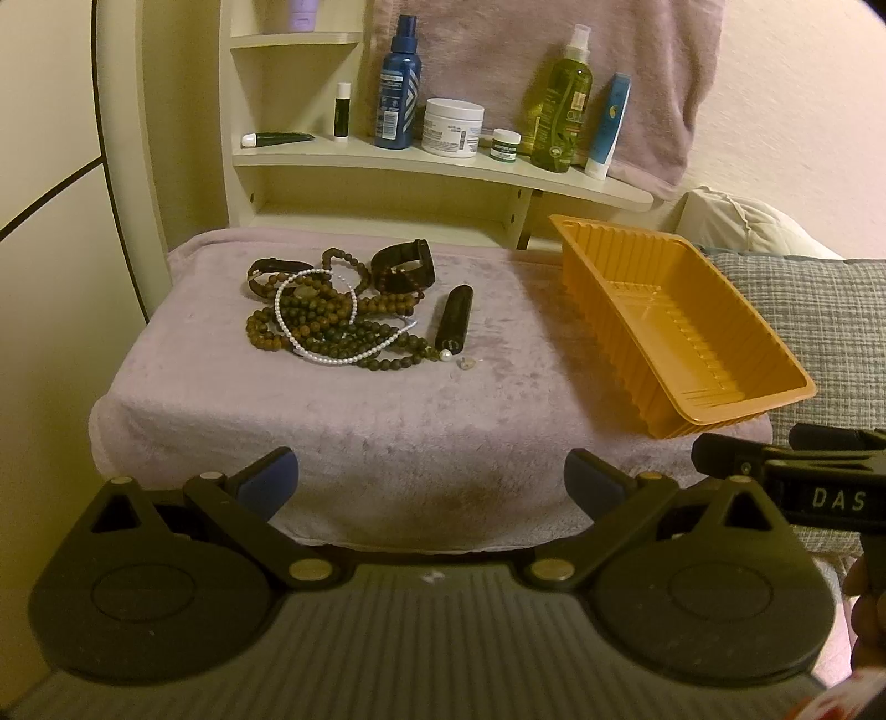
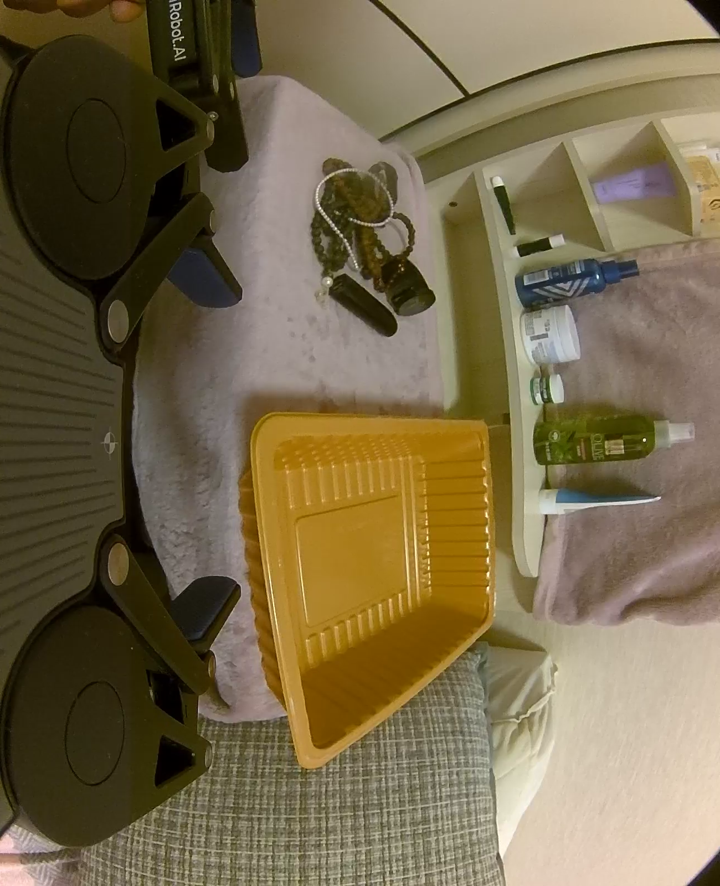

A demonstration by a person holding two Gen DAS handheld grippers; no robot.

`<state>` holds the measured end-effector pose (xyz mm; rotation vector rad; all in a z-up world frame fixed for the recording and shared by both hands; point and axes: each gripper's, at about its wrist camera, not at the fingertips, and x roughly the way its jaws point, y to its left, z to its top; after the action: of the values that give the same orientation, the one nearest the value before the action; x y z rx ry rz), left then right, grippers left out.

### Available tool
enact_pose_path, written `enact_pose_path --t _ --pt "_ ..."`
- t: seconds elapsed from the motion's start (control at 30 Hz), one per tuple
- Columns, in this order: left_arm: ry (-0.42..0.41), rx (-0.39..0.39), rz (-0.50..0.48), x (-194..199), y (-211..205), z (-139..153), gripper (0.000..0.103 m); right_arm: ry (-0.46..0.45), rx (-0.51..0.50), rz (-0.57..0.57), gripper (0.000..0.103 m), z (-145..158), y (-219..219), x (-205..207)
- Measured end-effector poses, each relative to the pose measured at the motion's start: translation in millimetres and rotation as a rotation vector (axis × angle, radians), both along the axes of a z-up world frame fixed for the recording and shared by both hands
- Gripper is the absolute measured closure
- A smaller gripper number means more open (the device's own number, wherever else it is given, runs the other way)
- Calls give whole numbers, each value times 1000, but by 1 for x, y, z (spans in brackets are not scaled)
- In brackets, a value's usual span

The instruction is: Organize jewelry

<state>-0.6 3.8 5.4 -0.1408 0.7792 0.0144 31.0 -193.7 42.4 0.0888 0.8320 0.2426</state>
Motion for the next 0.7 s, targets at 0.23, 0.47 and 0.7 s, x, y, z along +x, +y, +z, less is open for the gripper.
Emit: enact_pose_path --t 0.23,0.47,0.7 --pt "0 1 0 0 0 0 2 0 0 0 1 0 0 0" --pt "0 0 0 0 0 0 2 0 2 -2 1 0 0 0" --pt "-1 0 -1 0 -1 0 2 -1 5 -4 1 0 0 0"
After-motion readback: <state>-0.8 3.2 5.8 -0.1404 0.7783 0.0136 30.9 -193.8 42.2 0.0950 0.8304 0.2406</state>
